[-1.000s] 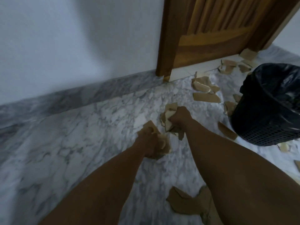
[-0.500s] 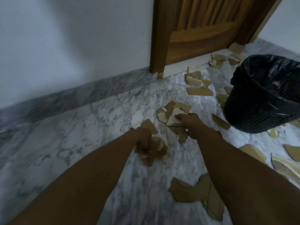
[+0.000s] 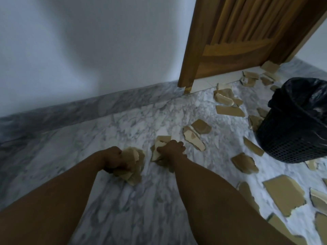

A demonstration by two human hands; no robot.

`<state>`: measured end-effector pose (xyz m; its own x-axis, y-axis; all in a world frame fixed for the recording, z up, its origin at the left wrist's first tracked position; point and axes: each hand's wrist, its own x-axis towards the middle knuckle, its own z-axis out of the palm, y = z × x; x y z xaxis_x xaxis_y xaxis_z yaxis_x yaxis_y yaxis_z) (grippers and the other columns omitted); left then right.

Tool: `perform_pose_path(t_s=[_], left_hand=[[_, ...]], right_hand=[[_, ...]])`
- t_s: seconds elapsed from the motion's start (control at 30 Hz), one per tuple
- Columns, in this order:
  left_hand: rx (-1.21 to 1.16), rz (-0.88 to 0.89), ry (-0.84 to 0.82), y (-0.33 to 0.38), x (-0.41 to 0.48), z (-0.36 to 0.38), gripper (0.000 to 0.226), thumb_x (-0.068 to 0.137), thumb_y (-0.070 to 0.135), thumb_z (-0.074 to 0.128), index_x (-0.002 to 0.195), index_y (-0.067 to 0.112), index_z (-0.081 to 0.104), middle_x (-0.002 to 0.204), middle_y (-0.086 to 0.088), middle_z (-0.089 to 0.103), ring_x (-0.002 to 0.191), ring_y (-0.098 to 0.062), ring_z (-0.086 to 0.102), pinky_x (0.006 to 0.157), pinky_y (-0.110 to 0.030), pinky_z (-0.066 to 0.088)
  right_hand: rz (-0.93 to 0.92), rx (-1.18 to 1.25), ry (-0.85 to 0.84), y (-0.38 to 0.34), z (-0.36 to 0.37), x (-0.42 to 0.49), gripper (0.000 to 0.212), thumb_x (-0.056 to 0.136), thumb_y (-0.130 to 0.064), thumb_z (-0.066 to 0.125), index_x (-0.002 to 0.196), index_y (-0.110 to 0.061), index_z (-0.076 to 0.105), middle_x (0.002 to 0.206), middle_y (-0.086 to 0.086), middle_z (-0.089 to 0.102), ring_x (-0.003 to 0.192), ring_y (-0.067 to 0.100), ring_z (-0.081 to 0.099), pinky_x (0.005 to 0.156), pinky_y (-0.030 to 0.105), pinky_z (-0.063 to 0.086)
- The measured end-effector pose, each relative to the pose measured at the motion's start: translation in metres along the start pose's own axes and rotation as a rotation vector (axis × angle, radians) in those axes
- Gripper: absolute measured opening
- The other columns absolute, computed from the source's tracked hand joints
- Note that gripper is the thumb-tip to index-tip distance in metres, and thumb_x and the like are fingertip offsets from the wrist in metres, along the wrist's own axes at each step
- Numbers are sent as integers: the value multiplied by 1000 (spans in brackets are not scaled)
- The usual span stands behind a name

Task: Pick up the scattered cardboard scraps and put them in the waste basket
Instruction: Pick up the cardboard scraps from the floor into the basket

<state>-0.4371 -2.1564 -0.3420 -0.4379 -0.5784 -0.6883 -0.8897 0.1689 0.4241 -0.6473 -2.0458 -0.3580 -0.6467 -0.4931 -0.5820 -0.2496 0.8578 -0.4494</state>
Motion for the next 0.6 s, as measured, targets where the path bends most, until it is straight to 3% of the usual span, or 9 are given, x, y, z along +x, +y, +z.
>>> perform_pose_path(t_s=[0.1,0.23,0.3,0.43,0.6], left_hand=[[-92,-23,68,4,2,-1,41,83,26,80,109,-1,65,97,-18,64,73,-28,62,57,-31,52],[-129,51,82,38,14,9,39,84,24,78,109,-3,65,102,-23,66,74,-30,62,58,-36,56],[-91,118,42,65,20,21,46,82,28,80,113,-3,64,101,-18,64,75,-27,60,56,-34,53],[59,272,-9,128,29,51,56,85,36,75,125,1,58,121,-14,61,100,-26,61,73,-28,46],[208,396,28,210,46,72,36,94,32,60,120,7,60,128,-16,58,116,-32,57,85,-29,43]], right_hand=[[10,126,-22,5,6,2,64,77,-45,77,125,-10,50,135,15,44,125,36,46,105,51,41],[-126,382,34,27,6,-6,79,78,-20,82,136,-7,30,130,14,48,114,29,54,85,35,48],[-159,460,68,40,-9,-9,79,77,-13,82,137,-9,31,127,13,52,110,28,56,87,39,52],[-205,396,179,79,-77,0,50,80,-16,80,124,-1,63,117,16,67,110,33,64,92,44,54],[-151,580,322,126,-162,32,37,88,-14,72,120,4,65,113,21,68,105,40,65,89,53,55]])
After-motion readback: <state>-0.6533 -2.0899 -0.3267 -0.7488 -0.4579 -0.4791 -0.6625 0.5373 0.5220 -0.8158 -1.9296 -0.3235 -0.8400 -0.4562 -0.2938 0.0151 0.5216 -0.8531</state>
